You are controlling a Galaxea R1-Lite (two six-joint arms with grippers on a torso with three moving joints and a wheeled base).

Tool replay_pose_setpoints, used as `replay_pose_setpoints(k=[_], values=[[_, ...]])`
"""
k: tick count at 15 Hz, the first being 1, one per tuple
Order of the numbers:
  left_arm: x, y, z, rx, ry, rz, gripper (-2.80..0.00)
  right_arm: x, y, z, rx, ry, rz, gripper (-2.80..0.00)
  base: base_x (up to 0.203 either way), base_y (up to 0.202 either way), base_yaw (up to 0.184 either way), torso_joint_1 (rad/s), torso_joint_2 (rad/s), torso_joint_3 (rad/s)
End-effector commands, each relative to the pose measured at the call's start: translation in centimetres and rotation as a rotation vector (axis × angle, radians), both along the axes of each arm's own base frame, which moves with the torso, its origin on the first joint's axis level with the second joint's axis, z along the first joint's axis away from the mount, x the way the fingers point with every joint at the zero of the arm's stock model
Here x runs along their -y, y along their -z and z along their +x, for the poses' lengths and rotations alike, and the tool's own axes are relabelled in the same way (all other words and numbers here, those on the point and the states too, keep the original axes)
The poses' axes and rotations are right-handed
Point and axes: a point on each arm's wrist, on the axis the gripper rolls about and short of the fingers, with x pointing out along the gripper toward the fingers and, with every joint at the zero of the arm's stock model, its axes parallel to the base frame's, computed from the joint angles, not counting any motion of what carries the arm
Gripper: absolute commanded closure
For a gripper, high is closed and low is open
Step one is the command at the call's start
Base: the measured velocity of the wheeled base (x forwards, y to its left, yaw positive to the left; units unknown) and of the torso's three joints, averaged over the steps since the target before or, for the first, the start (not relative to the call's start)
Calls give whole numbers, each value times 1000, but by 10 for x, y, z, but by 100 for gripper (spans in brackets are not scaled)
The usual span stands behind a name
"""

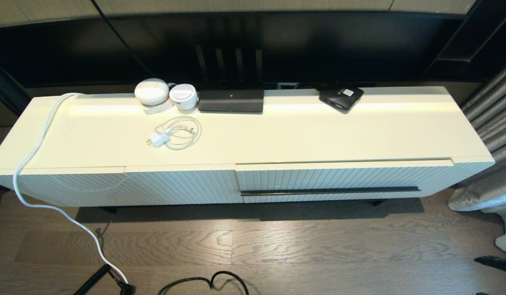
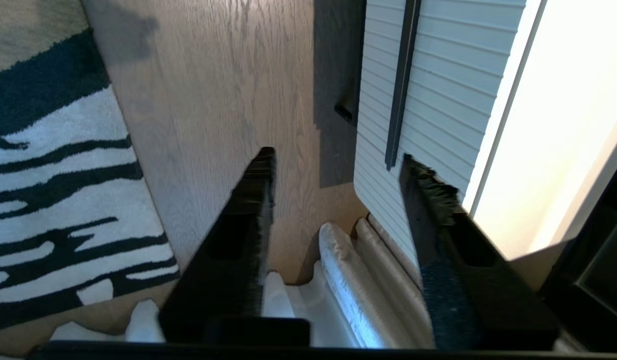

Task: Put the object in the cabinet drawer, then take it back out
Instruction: Open the drawer

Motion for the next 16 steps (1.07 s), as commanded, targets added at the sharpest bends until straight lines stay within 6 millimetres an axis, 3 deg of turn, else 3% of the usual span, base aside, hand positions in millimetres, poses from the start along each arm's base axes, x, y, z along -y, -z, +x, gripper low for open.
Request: replay_pose_setpoints(k=[1,10,16], values=[[0,0,0,1,0,0,0,-7,5,19,-61,-10,-24,-280,0,0,0,0,0,0],[0,0,0,1,0,0,0,-71,45,147,-149,-5,60,-280,0,0,0,0,0,0],[0,0,0,1,1,0,0,-88,72,177,-166,-2,77,-280,0,0,0,0,0,0]])
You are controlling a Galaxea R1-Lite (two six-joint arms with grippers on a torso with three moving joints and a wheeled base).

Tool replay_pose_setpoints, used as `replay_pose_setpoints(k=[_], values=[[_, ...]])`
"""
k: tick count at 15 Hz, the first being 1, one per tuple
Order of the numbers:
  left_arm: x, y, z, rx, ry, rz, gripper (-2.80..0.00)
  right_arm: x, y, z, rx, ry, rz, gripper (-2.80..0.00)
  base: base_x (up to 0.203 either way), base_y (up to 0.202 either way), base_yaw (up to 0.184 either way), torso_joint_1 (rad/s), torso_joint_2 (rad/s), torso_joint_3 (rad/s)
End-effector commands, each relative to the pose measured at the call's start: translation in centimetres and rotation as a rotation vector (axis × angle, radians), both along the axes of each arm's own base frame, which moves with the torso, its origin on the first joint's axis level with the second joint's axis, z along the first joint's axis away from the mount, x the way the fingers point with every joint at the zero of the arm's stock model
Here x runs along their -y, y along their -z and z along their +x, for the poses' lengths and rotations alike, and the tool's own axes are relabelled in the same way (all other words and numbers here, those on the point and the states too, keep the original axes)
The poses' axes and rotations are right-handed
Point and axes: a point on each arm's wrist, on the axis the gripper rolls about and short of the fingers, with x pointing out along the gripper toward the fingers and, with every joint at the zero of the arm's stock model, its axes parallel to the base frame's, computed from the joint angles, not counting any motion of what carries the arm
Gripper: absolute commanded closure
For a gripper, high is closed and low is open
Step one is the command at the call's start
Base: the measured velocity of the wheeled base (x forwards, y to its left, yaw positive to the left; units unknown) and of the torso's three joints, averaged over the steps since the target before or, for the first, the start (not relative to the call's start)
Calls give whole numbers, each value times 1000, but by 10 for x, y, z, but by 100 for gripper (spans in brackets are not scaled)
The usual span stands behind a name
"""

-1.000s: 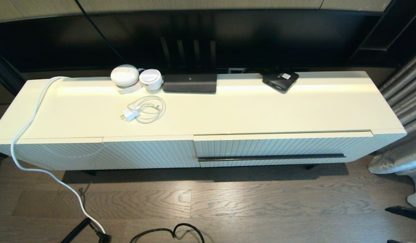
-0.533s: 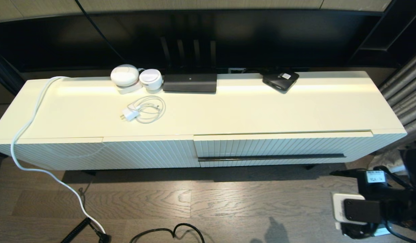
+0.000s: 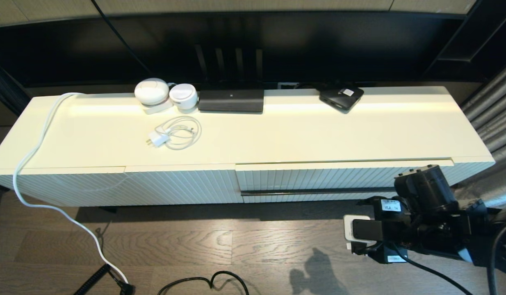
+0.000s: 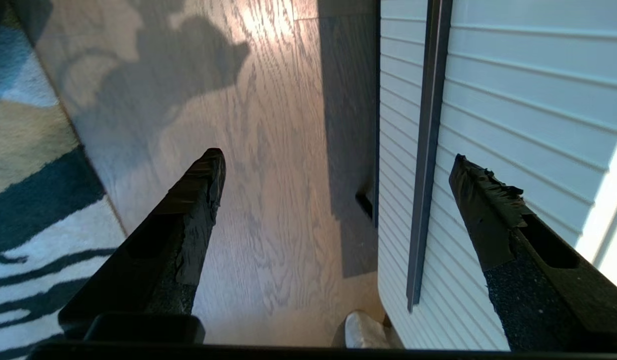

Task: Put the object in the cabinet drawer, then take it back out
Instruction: Open the drawer

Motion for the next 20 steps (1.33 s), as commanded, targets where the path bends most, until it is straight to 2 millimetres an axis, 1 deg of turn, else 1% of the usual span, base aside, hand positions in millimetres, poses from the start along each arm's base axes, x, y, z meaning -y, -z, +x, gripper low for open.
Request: replay_pose_setpoints(k=[1,4,6,8,14,18,20], values=[[0,0,0,1,0,0,0,-7,21,16,-37,-4,-22,-280,0,0,0,0,0,0],[0,0,0,1,2,0,0,-16,32,35,-26,-8,-16,-280,0,0,0,0,0,0],[0,0,0,1,0,0,0,-20,38,46,17,-10,4,-280,0,0,0,0,0,0],[0,0,0,1,0,0,0,-20,41,51,39,-27,12,-280,0,0,0,0,0,0],[0,0,0,1,0,0,0,-23,68,66,41,-47,5,-280,0,0,0,0,0,0],[0,0,0,1,0,0,0,-23,85,85,79,-60,52,-280,0,0,0,0,0,0],[0,0,0,1,0,0,0,-22,87,86,75,-62,54,-280,0,0,0,0,0,0]])
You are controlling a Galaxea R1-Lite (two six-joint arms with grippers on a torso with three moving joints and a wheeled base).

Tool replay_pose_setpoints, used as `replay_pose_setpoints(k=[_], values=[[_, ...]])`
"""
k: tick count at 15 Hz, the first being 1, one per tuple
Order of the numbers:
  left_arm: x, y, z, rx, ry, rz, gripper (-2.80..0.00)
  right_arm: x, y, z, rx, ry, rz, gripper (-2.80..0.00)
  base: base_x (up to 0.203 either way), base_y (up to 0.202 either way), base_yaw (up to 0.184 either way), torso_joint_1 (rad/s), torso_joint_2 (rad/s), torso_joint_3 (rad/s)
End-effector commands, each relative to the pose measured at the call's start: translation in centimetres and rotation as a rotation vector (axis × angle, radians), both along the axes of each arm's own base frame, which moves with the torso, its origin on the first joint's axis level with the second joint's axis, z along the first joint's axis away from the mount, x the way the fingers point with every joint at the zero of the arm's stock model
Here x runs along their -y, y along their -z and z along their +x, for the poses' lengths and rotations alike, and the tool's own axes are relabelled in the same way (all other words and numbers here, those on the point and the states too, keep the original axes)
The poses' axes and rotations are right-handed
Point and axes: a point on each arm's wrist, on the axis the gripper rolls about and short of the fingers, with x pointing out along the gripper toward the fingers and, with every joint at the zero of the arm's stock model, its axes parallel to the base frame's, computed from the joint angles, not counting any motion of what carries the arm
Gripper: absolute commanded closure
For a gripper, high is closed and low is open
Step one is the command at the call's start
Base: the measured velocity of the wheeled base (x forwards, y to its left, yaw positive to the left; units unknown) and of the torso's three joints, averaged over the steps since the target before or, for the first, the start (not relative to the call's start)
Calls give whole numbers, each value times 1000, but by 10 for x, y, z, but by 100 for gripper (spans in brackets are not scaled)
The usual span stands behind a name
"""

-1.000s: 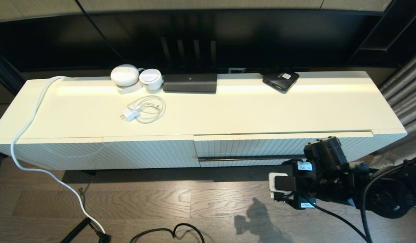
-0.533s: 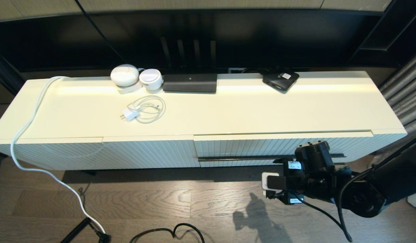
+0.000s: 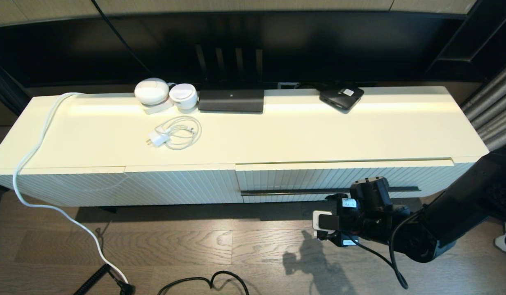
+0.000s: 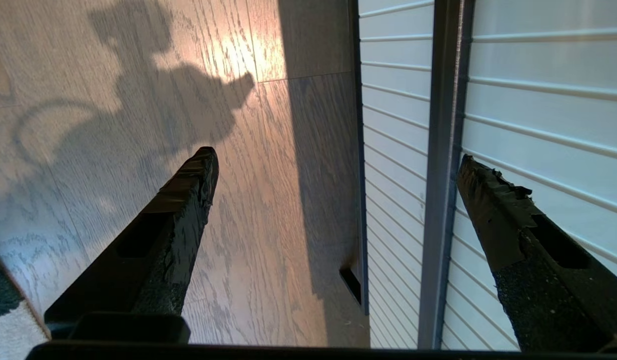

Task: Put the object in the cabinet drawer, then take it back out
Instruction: Open the drawer

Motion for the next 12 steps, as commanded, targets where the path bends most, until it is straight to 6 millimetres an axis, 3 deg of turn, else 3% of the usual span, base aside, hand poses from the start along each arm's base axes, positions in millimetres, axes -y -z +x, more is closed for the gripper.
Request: replay_pose_setpoints(k=[1,12], values=[[0,0,0,0,0,0,0,0,9,4,-13,-1,-11,-280,0,0,0,0,0,0],[0,0,0,1,0,0,0,-4,21,28,40,-26,2,-280,0,0,0,0,0,0]])
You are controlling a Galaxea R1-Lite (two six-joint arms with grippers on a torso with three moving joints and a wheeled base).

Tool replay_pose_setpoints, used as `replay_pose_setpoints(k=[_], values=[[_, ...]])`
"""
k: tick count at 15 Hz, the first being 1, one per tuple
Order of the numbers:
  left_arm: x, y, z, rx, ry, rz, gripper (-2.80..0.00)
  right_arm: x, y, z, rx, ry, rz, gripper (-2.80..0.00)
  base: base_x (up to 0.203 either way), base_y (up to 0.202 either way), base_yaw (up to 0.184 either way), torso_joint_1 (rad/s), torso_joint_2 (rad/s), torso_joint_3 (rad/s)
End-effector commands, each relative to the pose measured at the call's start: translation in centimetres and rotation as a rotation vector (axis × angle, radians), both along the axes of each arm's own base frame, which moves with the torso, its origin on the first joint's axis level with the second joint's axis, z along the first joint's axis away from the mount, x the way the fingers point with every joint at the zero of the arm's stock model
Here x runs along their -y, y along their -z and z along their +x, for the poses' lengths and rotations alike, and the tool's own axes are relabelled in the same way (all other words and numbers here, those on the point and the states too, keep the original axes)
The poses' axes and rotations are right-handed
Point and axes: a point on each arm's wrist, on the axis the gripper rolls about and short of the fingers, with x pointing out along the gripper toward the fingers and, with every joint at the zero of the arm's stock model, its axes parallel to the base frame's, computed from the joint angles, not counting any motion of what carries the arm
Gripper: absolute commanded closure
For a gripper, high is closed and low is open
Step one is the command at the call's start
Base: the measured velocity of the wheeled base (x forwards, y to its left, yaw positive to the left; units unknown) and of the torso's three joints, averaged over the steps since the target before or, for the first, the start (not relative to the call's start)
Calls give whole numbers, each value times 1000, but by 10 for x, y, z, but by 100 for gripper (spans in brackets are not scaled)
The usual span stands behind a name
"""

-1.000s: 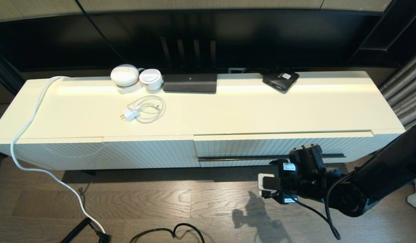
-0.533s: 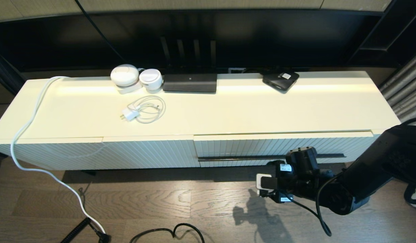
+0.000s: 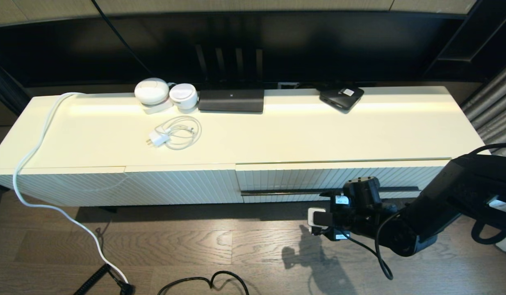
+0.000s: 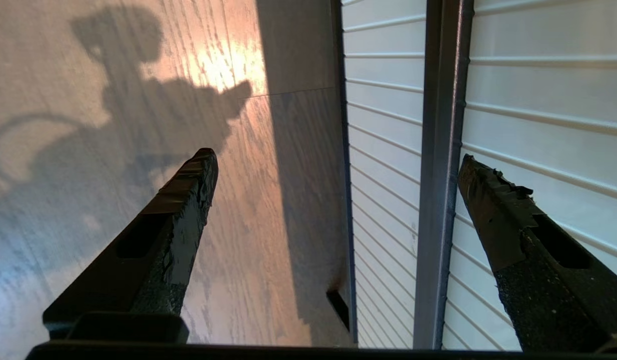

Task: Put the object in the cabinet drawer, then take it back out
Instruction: Open the drawer

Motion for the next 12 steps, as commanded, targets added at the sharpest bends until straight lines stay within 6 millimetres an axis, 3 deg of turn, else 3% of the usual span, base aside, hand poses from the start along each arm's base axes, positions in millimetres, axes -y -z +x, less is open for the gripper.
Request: replay_pose_setpoints(k=[1,12], values=[[0,0,0,1,-1,0,0,1,6,5,4,1,-5,-280,0,0,0,0,0,0],[0,0,0,1,-1,0,0,4,21,26,41,9,-8,-280,0,0,0,0,0,0]])
